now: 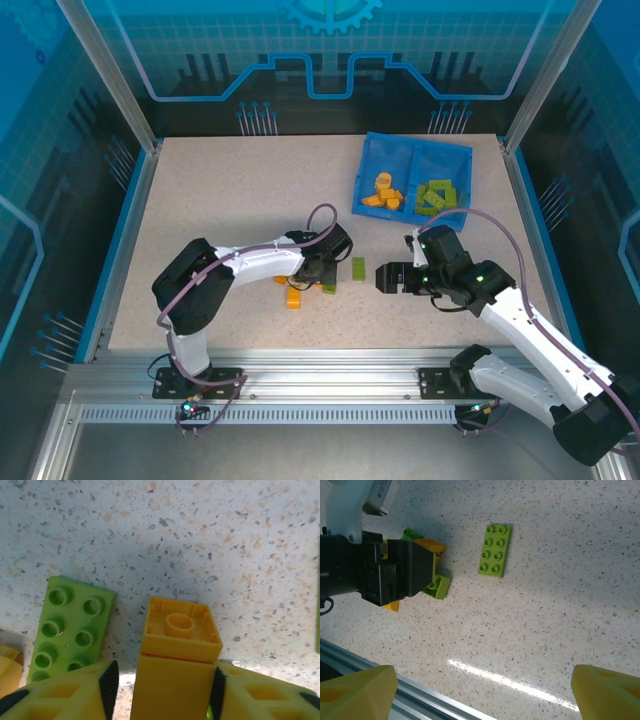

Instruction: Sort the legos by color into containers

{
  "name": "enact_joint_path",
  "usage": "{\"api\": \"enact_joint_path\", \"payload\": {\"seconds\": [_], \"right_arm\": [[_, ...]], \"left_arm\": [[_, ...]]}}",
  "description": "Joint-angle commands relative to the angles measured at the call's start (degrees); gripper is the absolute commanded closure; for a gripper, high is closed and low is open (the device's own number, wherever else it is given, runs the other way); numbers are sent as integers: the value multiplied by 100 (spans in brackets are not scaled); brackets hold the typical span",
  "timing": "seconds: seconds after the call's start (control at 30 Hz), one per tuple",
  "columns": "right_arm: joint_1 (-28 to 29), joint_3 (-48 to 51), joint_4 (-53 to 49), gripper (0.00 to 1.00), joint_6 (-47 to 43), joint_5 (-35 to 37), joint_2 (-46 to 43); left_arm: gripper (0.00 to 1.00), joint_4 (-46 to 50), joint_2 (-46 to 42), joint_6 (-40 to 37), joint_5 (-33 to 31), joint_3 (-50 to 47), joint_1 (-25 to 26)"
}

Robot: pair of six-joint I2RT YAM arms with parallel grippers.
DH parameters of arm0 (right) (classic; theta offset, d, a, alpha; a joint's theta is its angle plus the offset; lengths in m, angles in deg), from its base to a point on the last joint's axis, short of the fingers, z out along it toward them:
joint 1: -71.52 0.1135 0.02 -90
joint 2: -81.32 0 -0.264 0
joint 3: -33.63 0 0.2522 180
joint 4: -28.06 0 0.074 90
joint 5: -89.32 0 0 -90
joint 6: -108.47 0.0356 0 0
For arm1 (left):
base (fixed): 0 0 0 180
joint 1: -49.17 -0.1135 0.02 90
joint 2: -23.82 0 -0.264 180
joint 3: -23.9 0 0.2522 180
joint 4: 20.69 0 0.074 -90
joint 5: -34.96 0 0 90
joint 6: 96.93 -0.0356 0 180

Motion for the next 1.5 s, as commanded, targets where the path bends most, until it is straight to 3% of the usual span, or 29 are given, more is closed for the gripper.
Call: {"api": "enact_joint_path", "payload": {"seconds": [0.0, 0.27, 0.53, 0.7, 0.9, 1.03, 1.17, 1.23, 1.37, 1.47], "right_arm": [[50, -42, -154, 8, 111, 29, -15], [49, -112, -193, 8, 131, -11, -32], [50, -231, -68, 8, 204, -116, -182], [55, -395, -186, 8, 191, 80, -248], [50, -359, -267, 7, 352, 727, -741], [39, -238, -372, 6, 514, 904, -1111], [41, -232, -628, 6, 613, 948, -1399], [41, -242, -778, 6, 623, 998, -1541], [41, -247, -996, 6, 624, 1121, -1802], [42, -245, -1008, 6, 615, 1139, -1852]], "left_arm": [[52, 37, 166, 35, -52, 143, 43], [67, 32, 34, 68, -53, 101, 43], [68, 627, -866, -128, -145, 583, 215], [68, 544, -926, -439, -322, 1283, 278], [68, -328, 337, -1463, -644, 3129, 266], [68, -384, 1945, -2082, -910, 5257, 77], [68, 110, 3734, -2243, -924, 7809, -207], [68, 113, 4276, -2292, -999, 8556, -305], [66, -857, 4418, -2720, -957, 8245, -363], [61, -1040, 4432, -2744, -1009, 8062, -395]]}}
